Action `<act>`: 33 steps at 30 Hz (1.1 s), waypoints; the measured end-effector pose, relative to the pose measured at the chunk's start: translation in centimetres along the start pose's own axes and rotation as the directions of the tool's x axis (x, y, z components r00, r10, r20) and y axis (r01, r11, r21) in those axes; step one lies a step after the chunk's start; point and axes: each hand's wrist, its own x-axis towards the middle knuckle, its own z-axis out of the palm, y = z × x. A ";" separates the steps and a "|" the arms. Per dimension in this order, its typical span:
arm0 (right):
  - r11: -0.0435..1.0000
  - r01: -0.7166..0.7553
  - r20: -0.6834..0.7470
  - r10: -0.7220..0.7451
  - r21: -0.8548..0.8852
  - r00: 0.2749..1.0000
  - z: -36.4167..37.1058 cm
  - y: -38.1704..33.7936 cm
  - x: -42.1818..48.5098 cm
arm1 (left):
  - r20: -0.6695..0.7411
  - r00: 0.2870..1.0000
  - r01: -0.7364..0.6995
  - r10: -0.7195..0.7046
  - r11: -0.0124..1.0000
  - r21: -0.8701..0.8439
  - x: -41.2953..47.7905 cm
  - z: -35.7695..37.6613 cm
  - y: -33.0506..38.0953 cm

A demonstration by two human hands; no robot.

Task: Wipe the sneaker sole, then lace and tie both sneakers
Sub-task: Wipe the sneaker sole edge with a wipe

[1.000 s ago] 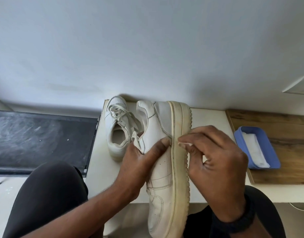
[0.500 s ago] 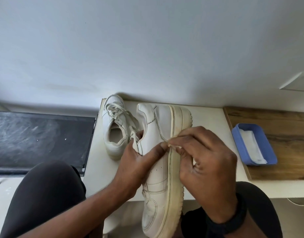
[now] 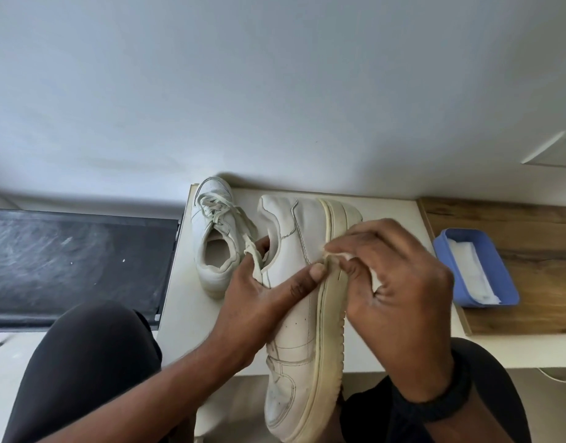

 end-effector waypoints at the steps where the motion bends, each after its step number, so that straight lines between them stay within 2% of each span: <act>1: 1.000 -0.022 -0.022 0.022 -0.013 1.000 -0.2 0.3 0.2 | 0.004 1.000 -0.009 0.009 1.000 0.004 -0.1 0.1 0.1; 5: 0.997 -0.024 -0.059 0.020 -0.070 0.998 -0.4 0.3 -0.1 | 0.020 0.999 -0.030 0.030 0.999 0.023 -0.6 0.4 0.3; 9: 0.997 0.059 0.013 -0.059 -0.053 0.998 -0.1 -0.7 -0.6 | -0.017 0.998 -0.062 0.063 0.997 0.035 -0.7 0.3 0.3; 14: 0.998 -0.029 -0.084 0.024 -0.056 0.996 -0.9 0.6 0.4 | -0.014 0.996 -0.084 0.085 0.994 0.067 -0.6 0.3 0.3; 19: 0.996 0.072 0.000 -0.072 -0.049 0.997 0.0 -1.1 -1.0 | -0.030 0.992 -0.121 0.124 0.990 0.079 -0.9 0.5 0.7; 22: 0.999 0.015 -0.048 -0.018 -0.051 0.999 -0.6 0.1 0.1 | -0.032 0.987 -0.153 0.157 0.983 0.104 -0.8 0.4 0.7; 26: 0.997 0.016 -0.193 -0.031 -0.080 0.981 -1.9 -0.3 0.3 | -0.051 0.939 -0.323 0.339 0.924 0.207 -1.1 0.8 1.1; 29: 0.996 0.091 -0.140 -0.091 -0.012 0.986 -2.0 -2.2 -0.5 | -0.040 0.861 -0.482 0.507 0.839 0.254 -1.1 1.1 1.1; 33: 0.996 0.082 -0.171 -0.086 -0.031 0.981 -2.6 -2.0 0.2 | -0.008 0.815 -0.557 0.579 0.788 0.263 -0.7 1.2 1.2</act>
